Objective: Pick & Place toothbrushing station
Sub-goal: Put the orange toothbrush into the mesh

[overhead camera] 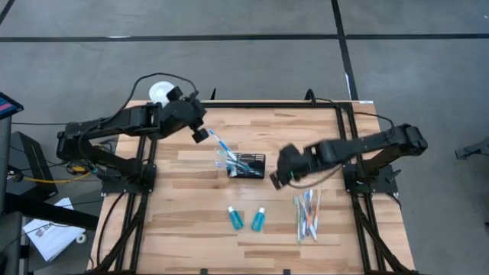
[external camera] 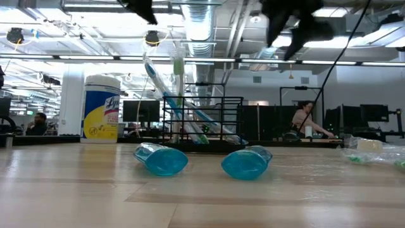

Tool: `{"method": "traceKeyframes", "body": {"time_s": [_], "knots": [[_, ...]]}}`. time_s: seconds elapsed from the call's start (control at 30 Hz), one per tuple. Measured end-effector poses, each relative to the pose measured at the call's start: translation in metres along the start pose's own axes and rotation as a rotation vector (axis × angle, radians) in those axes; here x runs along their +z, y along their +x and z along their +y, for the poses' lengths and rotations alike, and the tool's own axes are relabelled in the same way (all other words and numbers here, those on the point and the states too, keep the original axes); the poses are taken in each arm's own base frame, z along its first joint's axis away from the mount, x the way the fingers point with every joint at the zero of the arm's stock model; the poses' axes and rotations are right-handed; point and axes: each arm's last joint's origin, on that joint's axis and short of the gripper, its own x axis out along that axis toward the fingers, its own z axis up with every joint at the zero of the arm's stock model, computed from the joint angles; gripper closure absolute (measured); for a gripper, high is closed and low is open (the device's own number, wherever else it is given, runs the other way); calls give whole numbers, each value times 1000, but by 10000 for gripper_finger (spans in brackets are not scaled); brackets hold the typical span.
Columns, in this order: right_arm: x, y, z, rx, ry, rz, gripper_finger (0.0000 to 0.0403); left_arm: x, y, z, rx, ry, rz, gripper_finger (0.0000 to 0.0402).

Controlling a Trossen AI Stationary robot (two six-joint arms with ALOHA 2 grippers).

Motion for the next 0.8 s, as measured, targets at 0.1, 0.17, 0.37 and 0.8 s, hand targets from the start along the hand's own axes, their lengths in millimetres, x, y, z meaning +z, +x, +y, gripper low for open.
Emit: {"method": "traceKeyframes", "body": {"time_s": [0.1,0.17,0.37,0.8], "knots": [[-33,6,1,-35,96,68,191,-14,8,6,29,-20,85,284],[-51,11,0,-54,155,116,191,-27,12,11,25,-38,111,284],[-89,33,-19,-170,273,259,191,-62,24,15,-13,-142,115,284],[-80,65,-38,-215,333,265,191,-89,29,13,-33,-209,111,284]]}}
